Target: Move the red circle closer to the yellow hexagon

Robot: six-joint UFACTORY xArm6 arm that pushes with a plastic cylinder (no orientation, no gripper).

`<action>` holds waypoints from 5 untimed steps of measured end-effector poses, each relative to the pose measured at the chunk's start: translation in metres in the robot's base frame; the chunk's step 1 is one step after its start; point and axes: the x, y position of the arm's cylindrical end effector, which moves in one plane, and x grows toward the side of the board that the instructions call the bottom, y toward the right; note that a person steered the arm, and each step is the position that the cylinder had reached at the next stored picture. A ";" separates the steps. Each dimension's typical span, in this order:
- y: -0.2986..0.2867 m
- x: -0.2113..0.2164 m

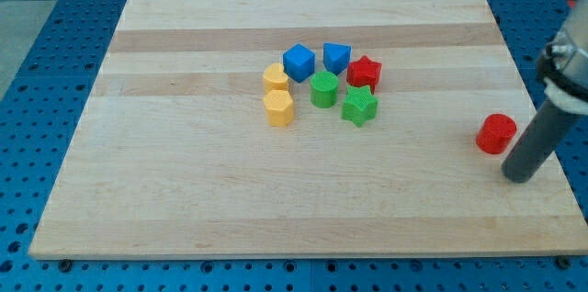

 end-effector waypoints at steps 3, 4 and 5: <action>0.022 -0.033; 0.019 -0.041; 0.007 -0.049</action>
